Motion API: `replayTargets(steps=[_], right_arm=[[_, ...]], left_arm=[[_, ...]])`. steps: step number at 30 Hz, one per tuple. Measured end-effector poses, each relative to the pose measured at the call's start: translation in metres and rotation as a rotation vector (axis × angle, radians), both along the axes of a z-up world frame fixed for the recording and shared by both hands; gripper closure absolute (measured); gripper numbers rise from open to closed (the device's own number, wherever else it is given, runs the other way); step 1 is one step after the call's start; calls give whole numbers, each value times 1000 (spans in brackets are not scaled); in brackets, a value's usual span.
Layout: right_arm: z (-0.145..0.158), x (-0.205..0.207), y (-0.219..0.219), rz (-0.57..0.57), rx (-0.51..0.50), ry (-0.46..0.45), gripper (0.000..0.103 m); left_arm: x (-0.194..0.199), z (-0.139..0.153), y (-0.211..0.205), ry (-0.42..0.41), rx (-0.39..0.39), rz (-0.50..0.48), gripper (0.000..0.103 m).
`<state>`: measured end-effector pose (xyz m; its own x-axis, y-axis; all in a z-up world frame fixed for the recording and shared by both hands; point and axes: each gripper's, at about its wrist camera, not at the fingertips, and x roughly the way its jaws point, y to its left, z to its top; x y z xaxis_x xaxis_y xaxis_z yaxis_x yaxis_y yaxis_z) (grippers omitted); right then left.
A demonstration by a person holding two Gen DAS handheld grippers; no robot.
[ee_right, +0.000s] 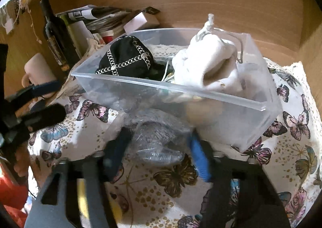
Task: Organize soft objects
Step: 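Drop the hair tie into the box with the left tool while the right tool places the pouch inside, then grasp the clear bag of steel wool with the right tool while the left tool grasps the yellow ball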
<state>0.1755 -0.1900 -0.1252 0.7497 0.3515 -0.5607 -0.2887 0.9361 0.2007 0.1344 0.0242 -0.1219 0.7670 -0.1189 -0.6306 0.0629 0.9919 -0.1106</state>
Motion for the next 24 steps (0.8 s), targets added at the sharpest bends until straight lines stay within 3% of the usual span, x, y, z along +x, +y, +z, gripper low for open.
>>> replayTargets(steps=[2, 5, 14, 24], right_arm=[[1, -7, -2, -11, 5, -14, 69], [4, -20, -3, -54, -17, -58, 74], [25, -77, -34, -215, -25, -200, 75], [27, -114, -54, -293, 14, -244, 75]], left_arm=[[0, -2, -2, 11, -12, -11, 0], [-1, -4, -6, 21, -34, -28, 0], [-7, -5, -33, 34, -61, -96, 0], [-14, -20, -78, 62, -51, -198, 0]])
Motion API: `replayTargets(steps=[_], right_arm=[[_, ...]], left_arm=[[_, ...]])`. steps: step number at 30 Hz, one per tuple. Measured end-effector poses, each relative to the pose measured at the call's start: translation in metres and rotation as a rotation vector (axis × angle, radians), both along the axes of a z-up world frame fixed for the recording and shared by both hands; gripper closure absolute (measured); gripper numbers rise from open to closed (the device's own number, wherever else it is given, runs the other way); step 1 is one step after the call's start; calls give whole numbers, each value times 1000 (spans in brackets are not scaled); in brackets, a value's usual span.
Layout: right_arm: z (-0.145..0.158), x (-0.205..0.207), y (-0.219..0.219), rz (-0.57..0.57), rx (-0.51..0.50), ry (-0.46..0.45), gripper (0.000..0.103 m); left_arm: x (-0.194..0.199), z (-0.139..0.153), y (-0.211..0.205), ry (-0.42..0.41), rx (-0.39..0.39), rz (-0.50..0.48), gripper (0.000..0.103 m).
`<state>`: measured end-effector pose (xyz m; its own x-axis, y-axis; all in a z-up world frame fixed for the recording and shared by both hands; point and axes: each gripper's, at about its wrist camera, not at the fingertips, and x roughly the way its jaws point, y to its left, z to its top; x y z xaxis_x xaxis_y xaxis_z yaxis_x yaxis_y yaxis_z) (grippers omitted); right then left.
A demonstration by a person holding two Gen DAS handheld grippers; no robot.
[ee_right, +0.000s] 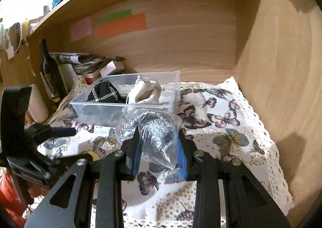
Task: Organize soft objects
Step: 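Grasp the clear bag of steel wool with the right tool while the left tool grasps the yellow ball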
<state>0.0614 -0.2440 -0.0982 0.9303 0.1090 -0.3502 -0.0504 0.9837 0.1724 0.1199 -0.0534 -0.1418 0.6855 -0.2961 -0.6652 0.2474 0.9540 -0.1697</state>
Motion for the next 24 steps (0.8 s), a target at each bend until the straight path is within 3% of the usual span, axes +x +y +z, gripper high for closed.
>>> replayTargets(steps=[3, 5, 9, 11, 17, 24], right_arm=[[-3, -5, -2, -2, 10, -1, 75], [-4, -7, -2, 0, 16, -2, 75], [-6, -8, 0, 7, 22, -5, 75], [-6, -8, 2, 13, 26, -6, 75], [-2, -7, 8, 31, 35, -23, 75], [18, -5, 18, 59, 29, -87, 75]], left_arm=[[-3, -5, -9, 12, -13, -21, 2], [-4, -8, -12, 17, -5, -37, 20], [-8, -15, -13, 40, -16, -69, 40], [-8, -20, -14, 53, -10, -82, 58], [-13, -15, -3, 22, -31, -62, 59], [-12, 16, 20, -71, -23, 4, 59]])
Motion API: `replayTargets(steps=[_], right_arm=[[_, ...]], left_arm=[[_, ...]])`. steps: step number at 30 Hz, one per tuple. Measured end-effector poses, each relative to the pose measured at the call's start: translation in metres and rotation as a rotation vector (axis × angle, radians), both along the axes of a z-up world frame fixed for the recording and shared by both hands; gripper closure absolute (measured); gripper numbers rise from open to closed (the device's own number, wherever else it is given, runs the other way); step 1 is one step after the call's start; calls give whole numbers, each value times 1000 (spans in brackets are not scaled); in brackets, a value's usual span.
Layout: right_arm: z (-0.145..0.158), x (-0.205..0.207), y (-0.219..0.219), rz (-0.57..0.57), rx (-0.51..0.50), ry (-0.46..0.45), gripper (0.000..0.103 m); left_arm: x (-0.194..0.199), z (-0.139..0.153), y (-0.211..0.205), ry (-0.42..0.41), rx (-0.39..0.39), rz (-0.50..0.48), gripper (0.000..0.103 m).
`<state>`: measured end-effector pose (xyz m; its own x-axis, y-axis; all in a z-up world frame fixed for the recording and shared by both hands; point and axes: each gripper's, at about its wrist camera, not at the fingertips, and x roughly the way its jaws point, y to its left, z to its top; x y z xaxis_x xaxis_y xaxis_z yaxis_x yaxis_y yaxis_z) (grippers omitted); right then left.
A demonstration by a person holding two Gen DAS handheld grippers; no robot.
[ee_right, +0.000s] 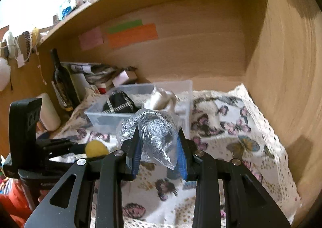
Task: Organize soft objects
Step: 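Grasp the clear bag of steel wool with the right tool while the left tool grasps the yellow ball, then lower the steel wool bag and yellow ball into the box and release both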
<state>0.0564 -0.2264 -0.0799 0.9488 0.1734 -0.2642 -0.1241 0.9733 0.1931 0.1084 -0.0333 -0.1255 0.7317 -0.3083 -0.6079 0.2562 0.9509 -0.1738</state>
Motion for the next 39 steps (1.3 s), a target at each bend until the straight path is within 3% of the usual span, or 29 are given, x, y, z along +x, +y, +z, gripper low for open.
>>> replayTargets(steps=[9, 14, 22, 29, 33, 39], right_arm=[[31, 19, 15, 47, -29, -89, 75], [41, 42, 23, 72, -40, -95, 75], [36, 89, 41, 115, -77, -24, 75], [8, 133, 57, 141, -114, 99, 75], [-4, 143, 64, 140, -161, 146, 74], [-4, 141, 68, 132, -188, 142, 67]], left_arm=[[10, 47, 43, -126, -1, 130, 58], [23, 60, 62, -153, 10, 188, 58], [59, 47, 82, -92, 34, 254, 58], [84, 20, 83, -7, 56, 256, 58], [89, 10, 79, 16, 71, 251, 58], [89, 5, 73, 39, 88, 237, 53]])
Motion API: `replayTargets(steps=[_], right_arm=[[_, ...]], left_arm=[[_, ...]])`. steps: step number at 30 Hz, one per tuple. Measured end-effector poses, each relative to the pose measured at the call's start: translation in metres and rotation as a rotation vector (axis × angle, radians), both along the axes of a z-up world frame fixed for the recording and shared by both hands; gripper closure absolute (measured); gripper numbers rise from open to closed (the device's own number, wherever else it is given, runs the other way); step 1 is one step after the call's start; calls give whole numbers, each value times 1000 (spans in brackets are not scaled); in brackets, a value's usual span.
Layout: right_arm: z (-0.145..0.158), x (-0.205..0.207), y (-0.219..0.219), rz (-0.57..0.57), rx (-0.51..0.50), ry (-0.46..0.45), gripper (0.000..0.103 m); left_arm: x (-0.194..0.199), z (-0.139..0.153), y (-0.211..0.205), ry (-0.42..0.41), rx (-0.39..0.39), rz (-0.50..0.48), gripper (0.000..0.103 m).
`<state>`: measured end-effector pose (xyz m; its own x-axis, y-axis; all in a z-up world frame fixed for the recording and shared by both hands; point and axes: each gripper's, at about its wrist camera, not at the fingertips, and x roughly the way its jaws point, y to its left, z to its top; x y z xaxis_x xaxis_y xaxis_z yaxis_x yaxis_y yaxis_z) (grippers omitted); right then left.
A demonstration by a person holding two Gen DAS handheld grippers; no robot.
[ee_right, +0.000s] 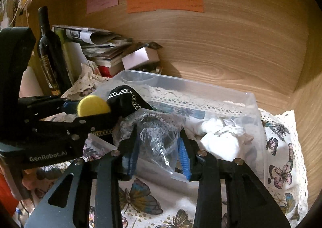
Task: Organize soft objects
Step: 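Lower the steel wool bag and yellow ball into the box and release both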
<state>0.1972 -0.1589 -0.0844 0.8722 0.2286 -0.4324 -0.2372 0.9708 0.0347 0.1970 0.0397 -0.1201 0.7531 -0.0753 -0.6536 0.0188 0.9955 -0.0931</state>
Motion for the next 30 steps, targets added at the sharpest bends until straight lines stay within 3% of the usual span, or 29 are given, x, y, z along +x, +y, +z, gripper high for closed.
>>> replayTargets(steps=[5, 21, 30], right_arm=[[10, -14, -6, -7, 20, -64, 54], [72, -123, -28, -51, 101, -374, 44], [78, -167, -30, -50, 139, -467, 18]], left_arm=[[-13, 13, -1, -55, 15, 12, 40], [-101, 97, -1, -380, -7, 68, 35], [-149, 118, -18, -506, 13, 53, 13]])
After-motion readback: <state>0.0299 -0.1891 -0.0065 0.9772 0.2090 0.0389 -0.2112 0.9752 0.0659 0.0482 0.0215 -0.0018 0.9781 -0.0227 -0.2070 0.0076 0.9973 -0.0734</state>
